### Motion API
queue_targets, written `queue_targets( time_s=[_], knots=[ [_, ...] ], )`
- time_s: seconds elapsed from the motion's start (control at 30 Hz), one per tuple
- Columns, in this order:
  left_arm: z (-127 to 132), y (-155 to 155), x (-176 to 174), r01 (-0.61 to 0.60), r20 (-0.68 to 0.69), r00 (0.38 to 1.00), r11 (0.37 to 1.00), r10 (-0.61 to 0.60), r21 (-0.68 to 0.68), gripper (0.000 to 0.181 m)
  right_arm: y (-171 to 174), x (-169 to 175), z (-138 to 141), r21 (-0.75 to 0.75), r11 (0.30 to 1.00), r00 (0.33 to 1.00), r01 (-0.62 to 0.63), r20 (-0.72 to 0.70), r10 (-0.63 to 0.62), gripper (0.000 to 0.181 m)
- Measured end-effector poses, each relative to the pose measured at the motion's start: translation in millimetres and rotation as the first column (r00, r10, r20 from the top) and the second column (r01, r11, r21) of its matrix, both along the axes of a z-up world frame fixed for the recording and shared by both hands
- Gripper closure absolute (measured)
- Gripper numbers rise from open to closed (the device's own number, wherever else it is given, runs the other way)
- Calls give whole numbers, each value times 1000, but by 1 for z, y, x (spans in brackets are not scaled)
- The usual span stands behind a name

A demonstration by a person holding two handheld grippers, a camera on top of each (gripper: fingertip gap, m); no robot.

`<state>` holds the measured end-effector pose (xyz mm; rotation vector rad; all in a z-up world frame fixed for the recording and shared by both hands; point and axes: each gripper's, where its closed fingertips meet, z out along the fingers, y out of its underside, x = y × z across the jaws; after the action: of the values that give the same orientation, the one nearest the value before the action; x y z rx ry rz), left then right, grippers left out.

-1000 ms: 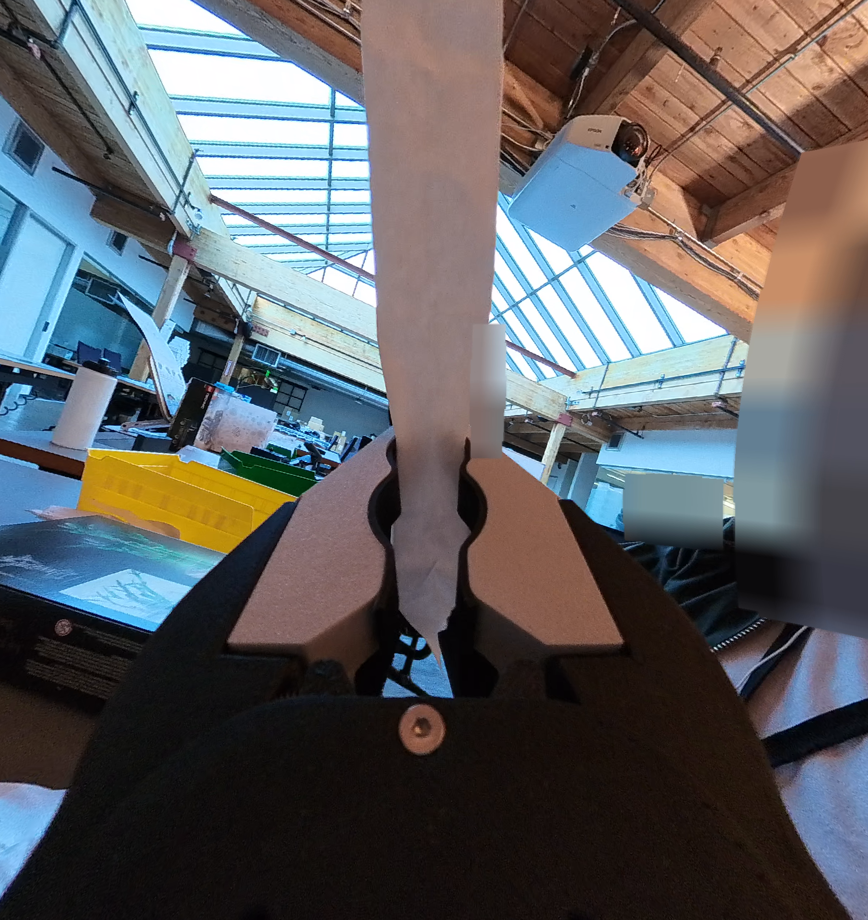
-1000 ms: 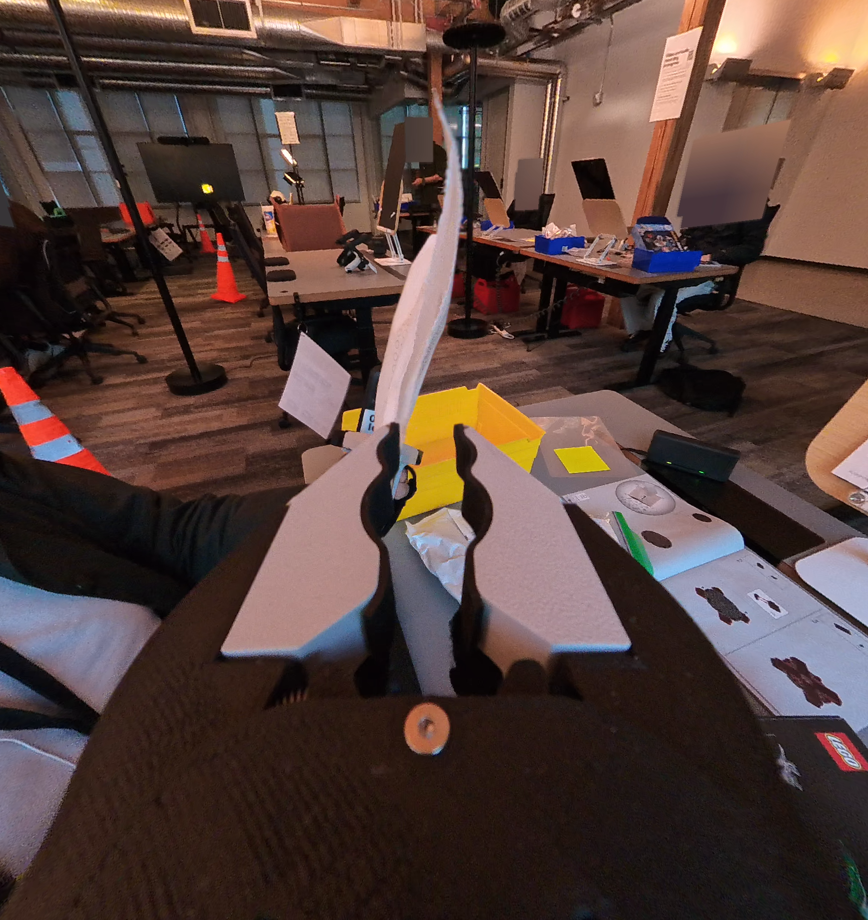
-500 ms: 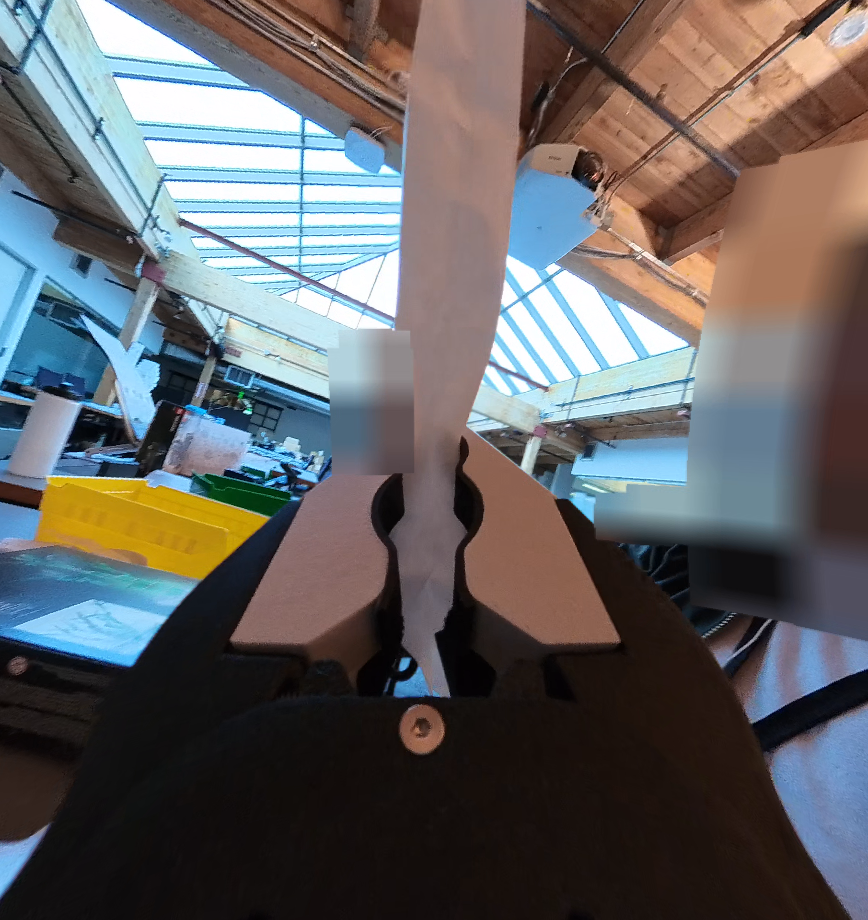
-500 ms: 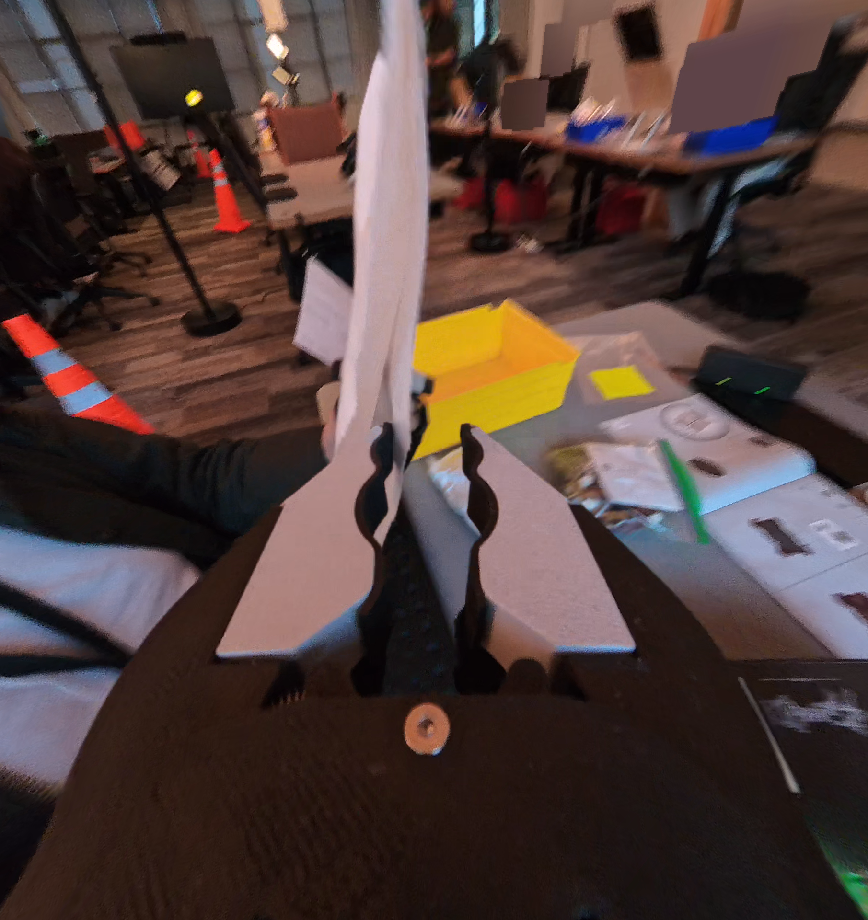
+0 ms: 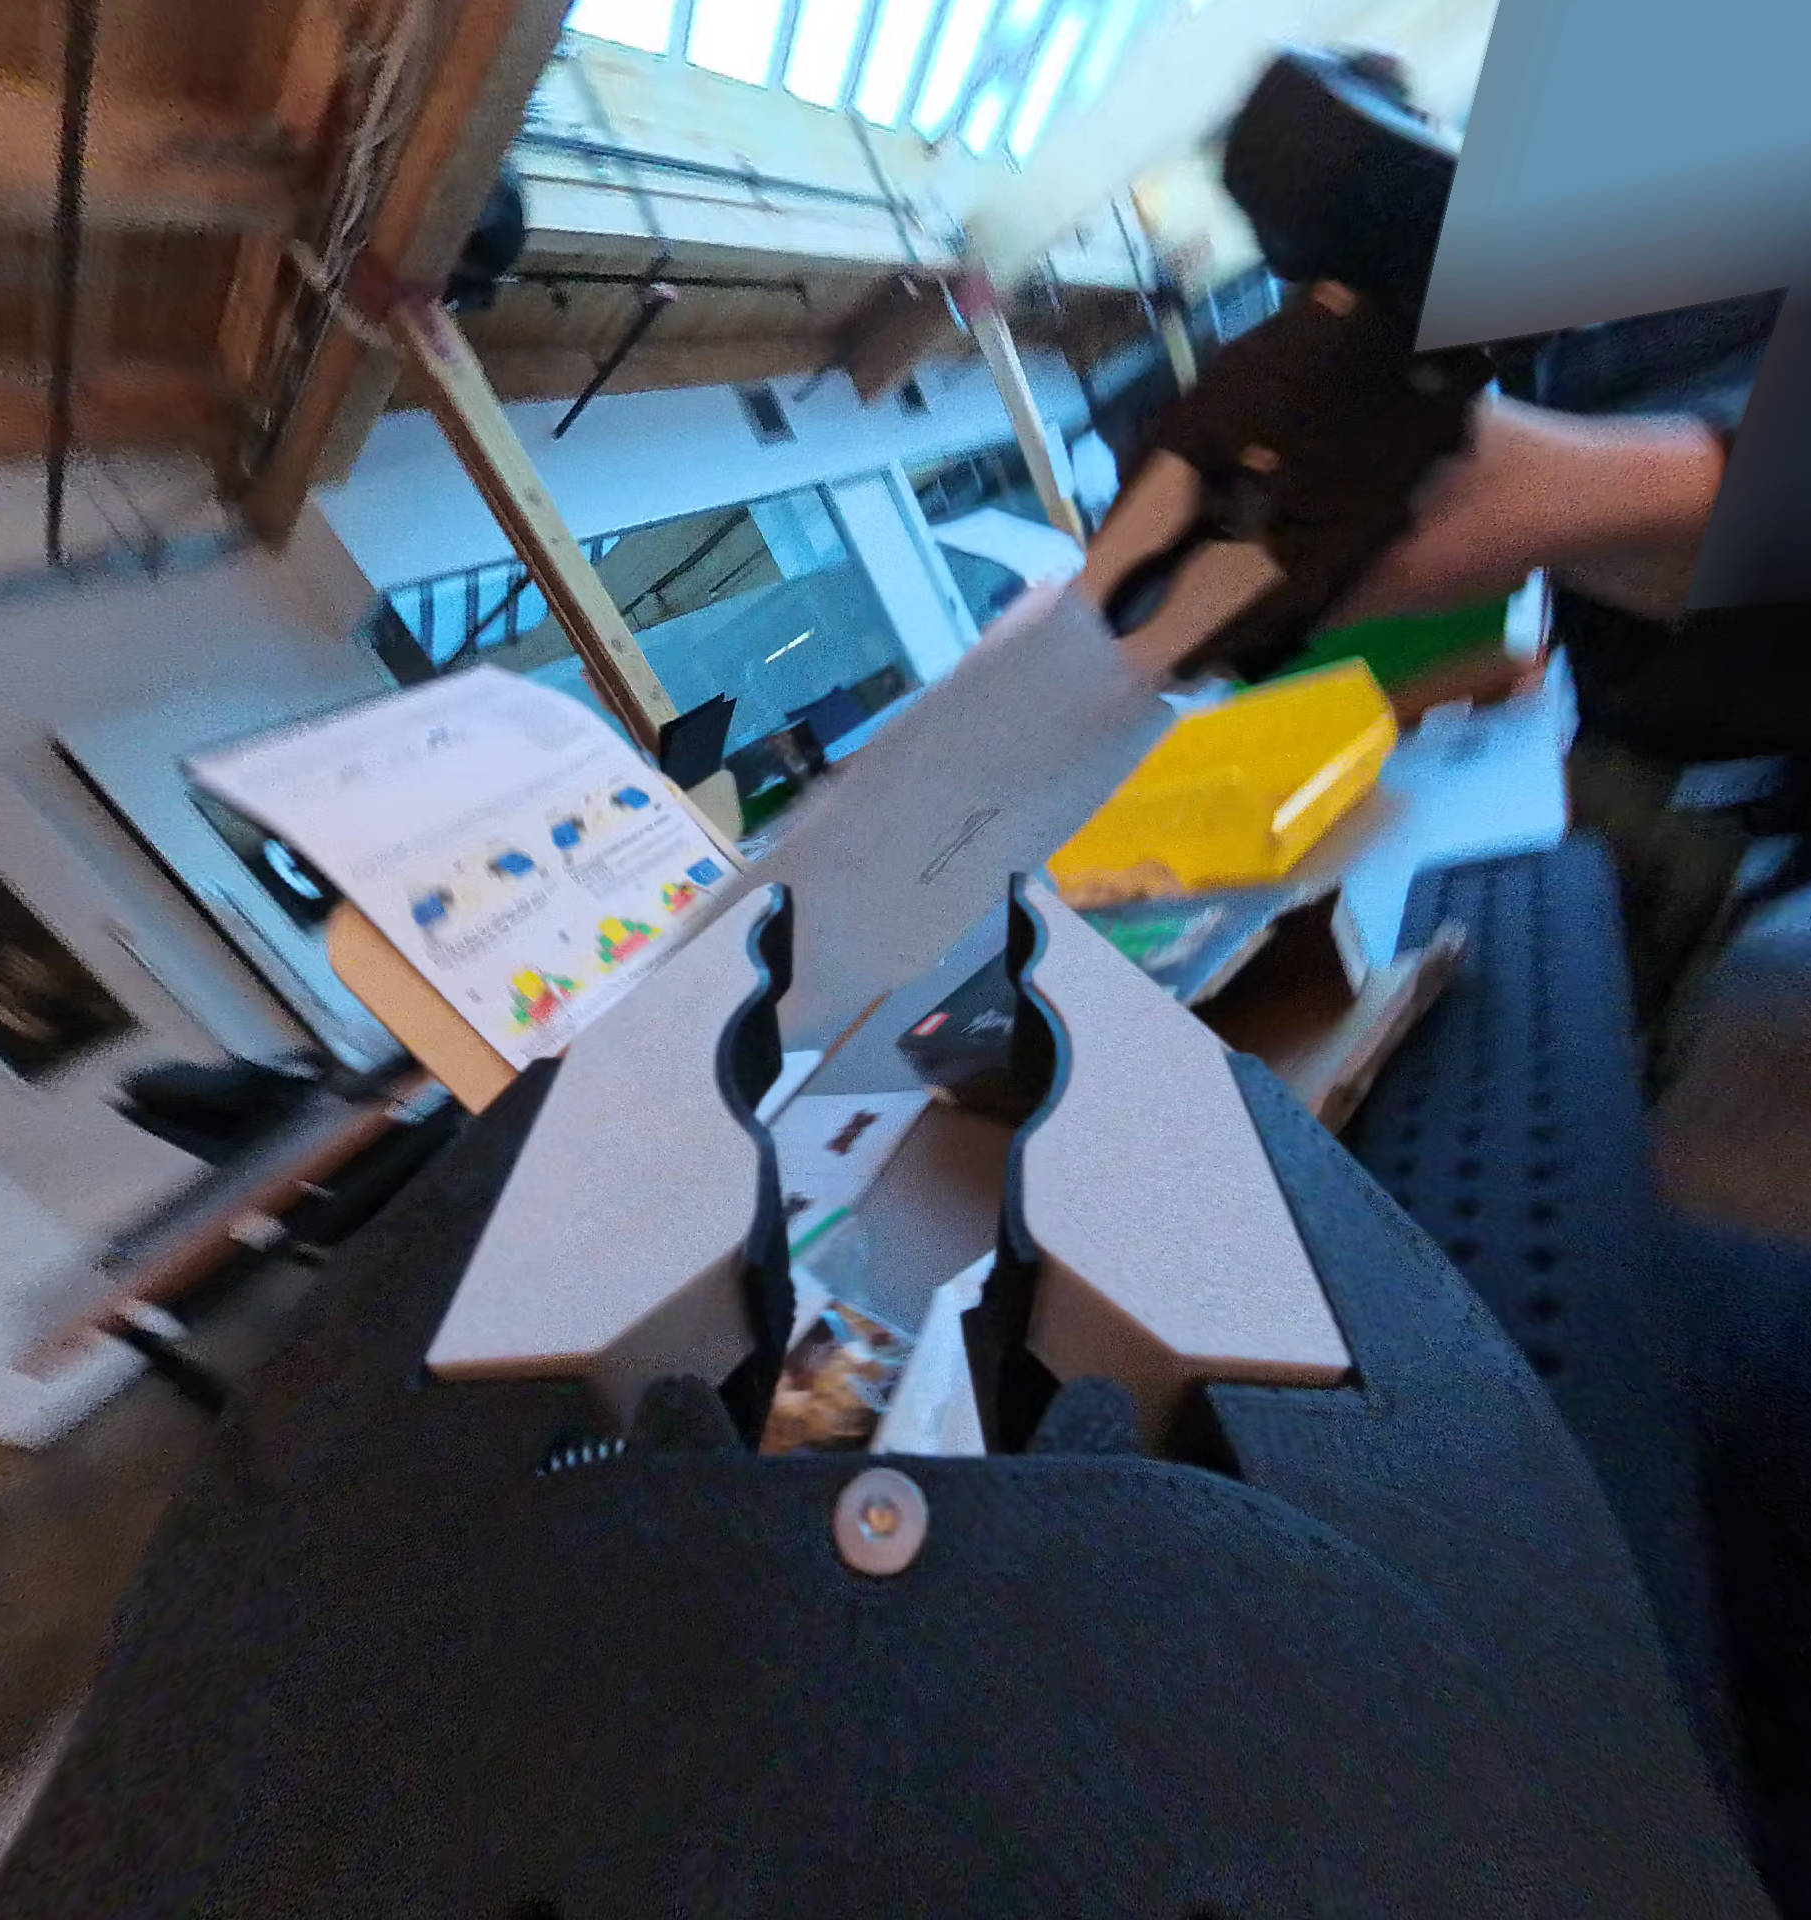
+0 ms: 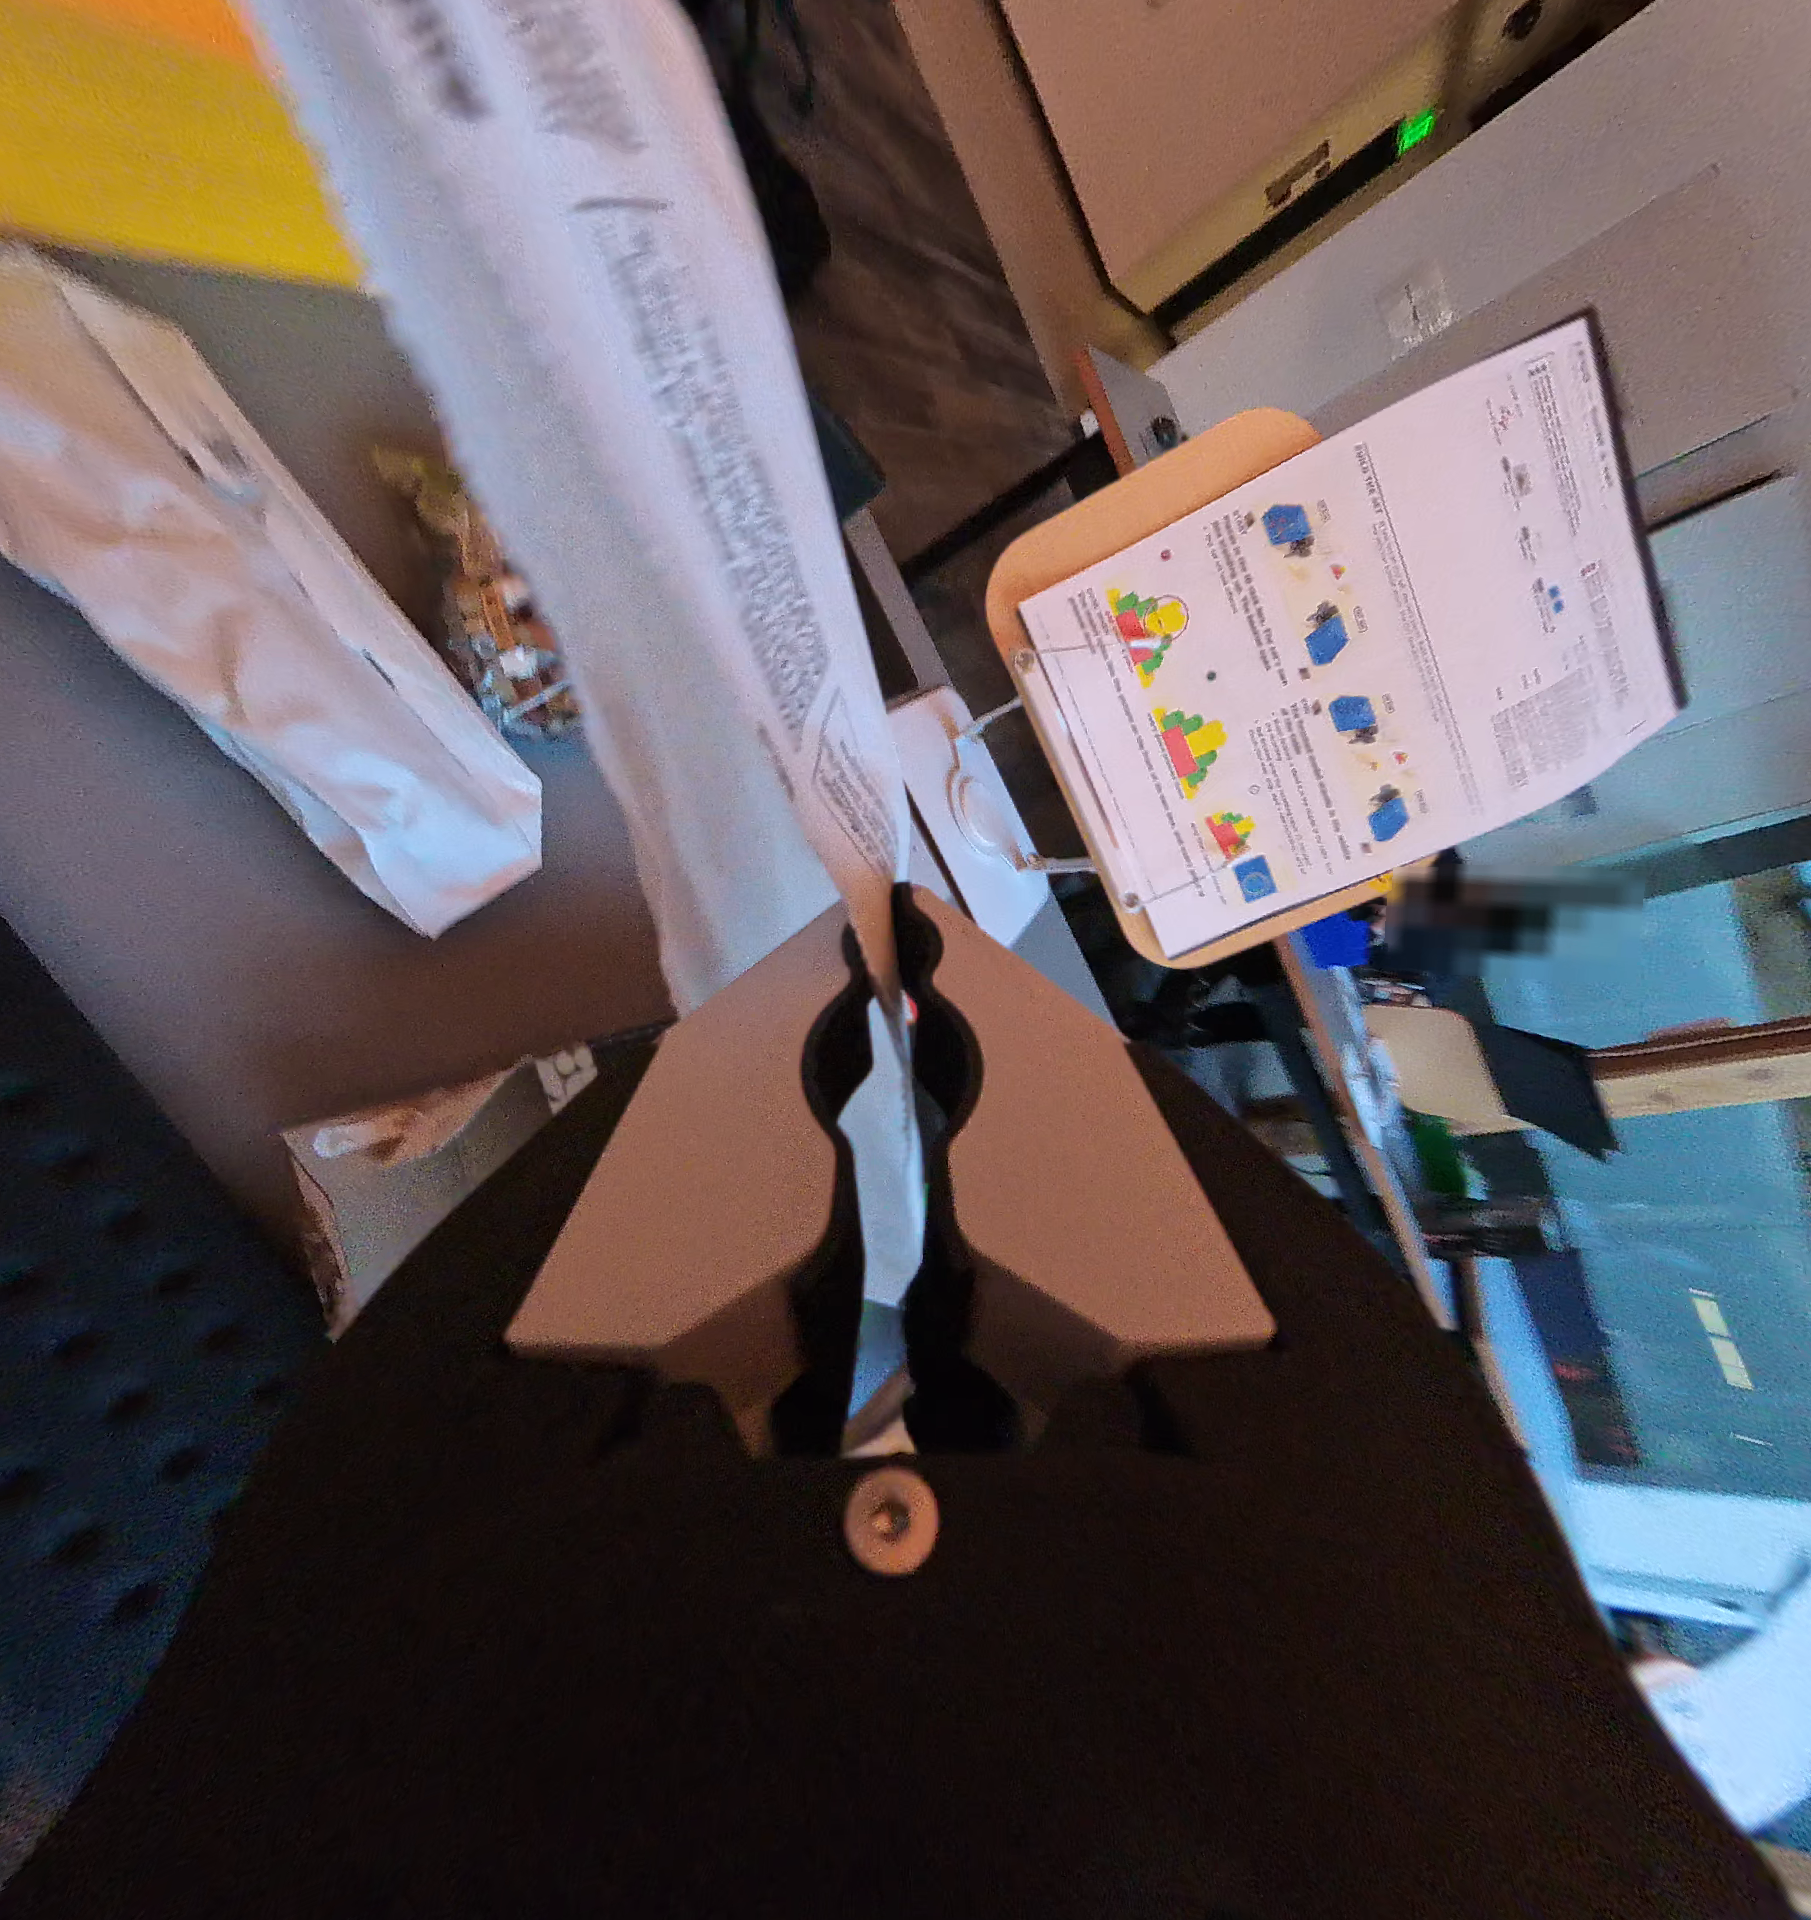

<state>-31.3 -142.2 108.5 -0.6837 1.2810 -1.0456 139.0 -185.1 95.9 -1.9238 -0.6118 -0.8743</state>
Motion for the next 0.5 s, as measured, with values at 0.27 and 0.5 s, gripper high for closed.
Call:
queue_targets(
  time_s=[0.27, 0.5],
  knots=[
    [-48, -90, 57, -106, -58, 961, 554, 271, 826, 130, 22, -23, -47, -221, 974, 999, 44, -22, -50, 181],
    [-65, -65, 84, -163, -82, 896, 496, 436, 853, 143, 21, -28, -51, -270, 961, 997, 55, 61, -40, 181]
  ],
)
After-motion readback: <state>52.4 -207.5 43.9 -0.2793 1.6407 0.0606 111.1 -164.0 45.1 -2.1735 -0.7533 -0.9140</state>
